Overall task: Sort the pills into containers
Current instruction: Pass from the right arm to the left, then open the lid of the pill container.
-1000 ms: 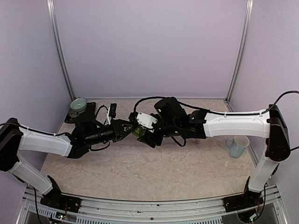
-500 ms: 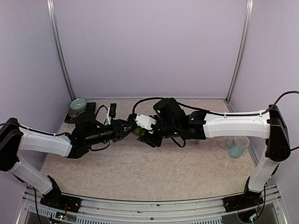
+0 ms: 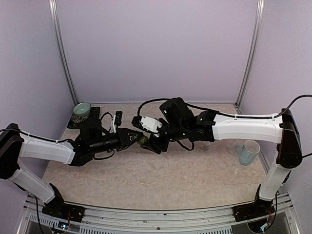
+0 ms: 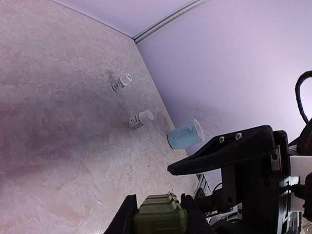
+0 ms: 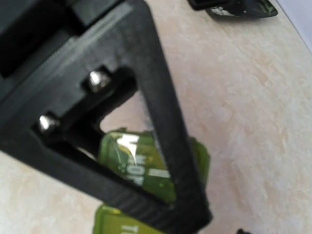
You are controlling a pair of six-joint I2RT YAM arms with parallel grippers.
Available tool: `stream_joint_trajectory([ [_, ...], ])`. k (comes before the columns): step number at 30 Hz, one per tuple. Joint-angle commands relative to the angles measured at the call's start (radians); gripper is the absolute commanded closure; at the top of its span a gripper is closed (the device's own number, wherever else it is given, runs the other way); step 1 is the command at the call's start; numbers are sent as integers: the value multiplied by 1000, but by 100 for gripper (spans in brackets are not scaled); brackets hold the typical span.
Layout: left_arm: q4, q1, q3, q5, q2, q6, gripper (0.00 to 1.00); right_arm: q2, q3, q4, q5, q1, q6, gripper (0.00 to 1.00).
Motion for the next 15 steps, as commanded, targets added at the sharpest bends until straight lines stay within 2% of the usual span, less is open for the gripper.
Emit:
stream_joint_trajectory([
  [1, -3, 0, -7, -11, -28, 18, 77, 33, 30, -44, -48, -4, 10, 30],
  [15, -9, 1, 14, 2, -25, 13, 77, 60, -8, 8, 46, -5, 23, 31],
])
